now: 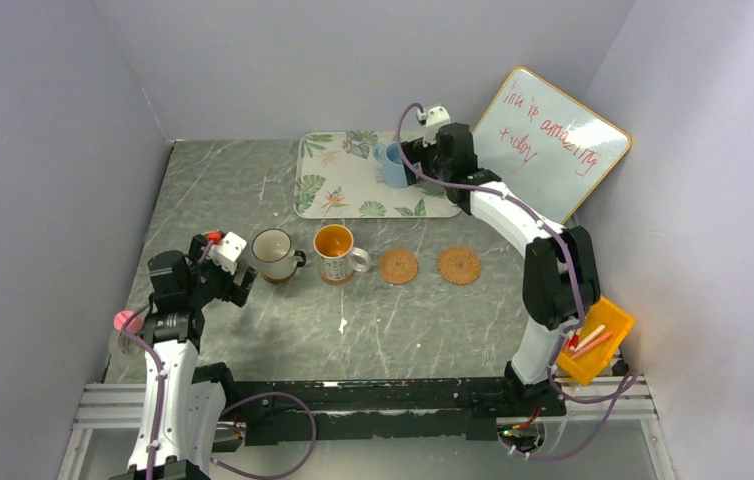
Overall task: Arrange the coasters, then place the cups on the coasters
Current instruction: Pick up the cup from the tray.
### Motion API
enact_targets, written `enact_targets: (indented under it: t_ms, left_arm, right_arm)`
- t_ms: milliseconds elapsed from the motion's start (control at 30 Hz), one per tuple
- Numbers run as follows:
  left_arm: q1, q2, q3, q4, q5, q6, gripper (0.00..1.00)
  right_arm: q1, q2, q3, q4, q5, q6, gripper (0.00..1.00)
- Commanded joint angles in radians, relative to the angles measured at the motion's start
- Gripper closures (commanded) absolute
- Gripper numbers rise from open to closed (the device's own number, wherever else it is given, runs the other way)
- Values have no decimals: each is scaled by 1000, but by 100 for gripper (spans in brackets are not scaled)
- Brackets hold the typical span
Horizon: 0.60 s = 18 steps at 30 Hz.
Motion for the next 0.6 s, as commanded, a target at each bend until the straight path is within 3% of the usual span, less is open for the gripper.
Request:
enact_targets:
  t_ms: [0,233,567]
  left_arm:
    - [7,-14,3,11,32,11,4]
    - [6,-15,3,10,34,12,4]
    - [6,-17,3,10,32,12,4]
  right_arm:
    - [2,87,143,-75,134,68,2]
    - [15,191,176,-44,354,137,0]
    - [15,338,325,-73,477,156,0]
